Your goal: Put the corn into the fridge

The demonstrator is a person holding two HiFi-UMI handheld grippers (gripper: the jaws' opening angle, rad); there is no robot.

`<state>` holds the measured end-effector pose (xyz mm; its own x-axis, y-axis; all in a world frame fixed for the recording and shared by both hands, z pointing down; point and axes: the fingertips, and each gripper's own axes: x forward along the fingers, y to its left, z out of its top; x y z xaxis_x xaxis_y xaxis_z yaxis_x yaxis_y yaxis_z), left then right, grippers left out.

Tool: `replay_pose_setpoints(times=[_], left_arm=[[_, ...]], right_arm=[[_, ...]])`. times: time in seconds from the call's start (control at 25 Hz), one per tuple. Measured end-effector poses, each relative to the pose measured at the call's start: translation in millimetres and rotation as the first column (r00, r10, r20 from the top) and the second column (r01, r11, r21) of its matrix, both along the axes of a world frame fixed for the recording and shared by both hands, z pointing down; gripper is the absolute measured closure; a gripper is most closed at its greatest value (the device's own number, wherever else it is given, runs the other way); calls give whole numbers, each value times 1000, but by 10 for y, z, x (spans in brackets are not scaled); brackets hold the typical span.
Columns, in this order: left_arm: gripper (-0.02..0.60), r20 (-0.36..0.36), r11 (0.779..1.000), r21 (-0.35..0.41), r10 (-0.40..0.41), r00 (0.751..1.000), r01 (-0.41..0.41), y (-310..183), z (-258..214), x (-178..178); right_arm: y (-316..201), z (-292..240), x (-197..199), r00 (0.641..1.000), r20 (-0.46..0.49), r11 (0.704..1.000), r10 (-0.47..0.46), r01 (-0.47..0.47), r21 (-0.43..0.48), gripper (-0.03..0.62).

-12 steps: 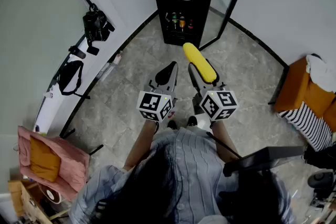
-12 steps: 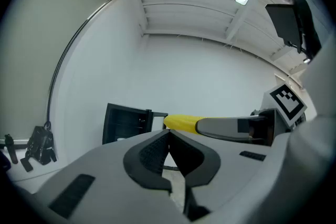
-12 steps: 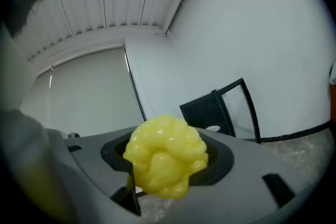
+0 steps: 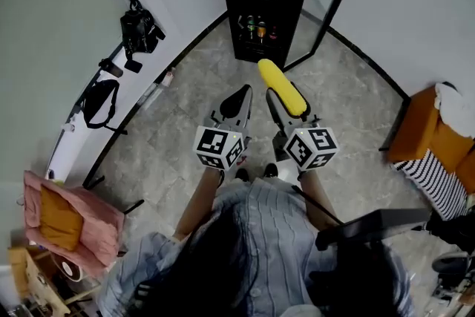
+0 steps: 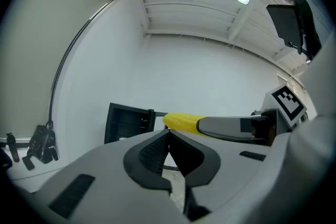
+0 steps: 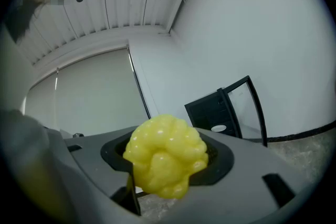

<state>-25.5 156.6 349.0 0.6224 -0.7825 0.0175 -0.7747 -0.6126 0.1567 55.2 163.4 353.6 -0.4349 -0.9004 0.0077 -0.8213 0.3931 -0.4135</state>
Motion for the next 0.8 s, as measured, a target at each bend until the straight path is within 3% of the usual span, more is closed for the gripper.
replay_pose_setpoints(times=[0.8], left_arm=[[575, 14, 998, -49, -30, 999, 31, -280, 201, 560]], right_arm=[[-339, 133, 574, 999, 19, 999, -27, 27, -25, 335]])
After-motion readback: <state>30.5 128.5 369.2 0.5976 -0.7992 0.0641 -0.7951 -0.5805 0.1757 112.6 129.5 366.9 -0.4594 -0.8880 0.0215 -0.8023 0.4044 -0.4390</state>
